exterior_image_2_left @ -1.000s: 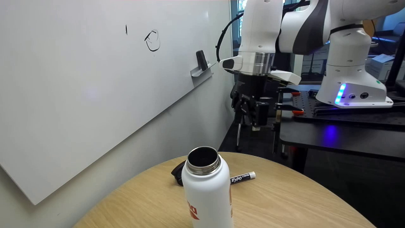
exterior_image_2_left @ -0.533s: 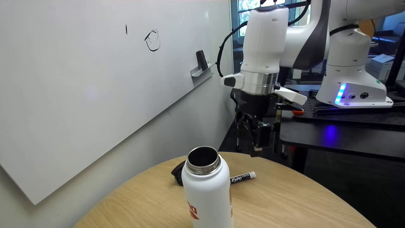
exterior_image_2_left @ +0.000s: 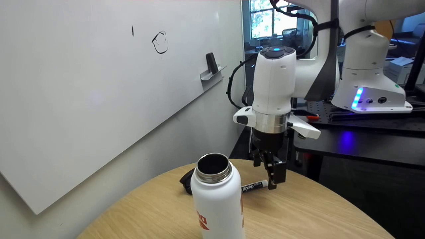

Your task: Pick up the black marker from the table and use it to write on the whiteboard, place the marker back on the table

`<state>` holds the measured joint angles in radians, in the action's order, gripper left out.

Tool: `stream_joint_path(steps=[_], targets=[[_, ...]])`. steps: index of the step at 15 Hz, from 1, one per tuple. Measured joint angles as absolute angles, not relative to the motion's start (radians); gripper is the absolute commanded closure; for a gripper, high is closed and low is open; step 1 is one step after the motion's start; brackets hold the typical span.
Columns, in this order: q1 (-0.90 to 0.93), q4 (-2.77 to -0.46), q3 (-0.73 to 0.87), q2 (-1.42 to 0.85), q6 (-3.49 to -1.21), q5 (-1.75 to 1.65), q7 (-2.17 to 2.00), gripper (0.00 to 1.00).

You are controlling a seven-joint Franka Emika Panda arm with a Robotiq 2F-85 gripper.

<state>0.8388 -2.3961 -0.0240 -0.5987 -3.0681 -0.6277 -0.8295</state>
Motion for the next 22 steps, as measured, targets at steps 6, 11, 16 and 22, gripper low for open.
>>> stream_joint_path(steps=[6, 11, 16, 22], targets=[[0.886, -2.353, 0.005, -0.668, -3.104, -0.396, -0.59, 0.0], [0.886, -2.341, 0.003, -0.688, -3.104, -0.209, -0.37, 0.41], [0.874, -2.339, -0.003, -0.693, -3.105, -0.143, -0.272, 0.81], [0.86, -2.336, -0.008, -0.689, -3.105, -0.128, -0.239, 0.94]])
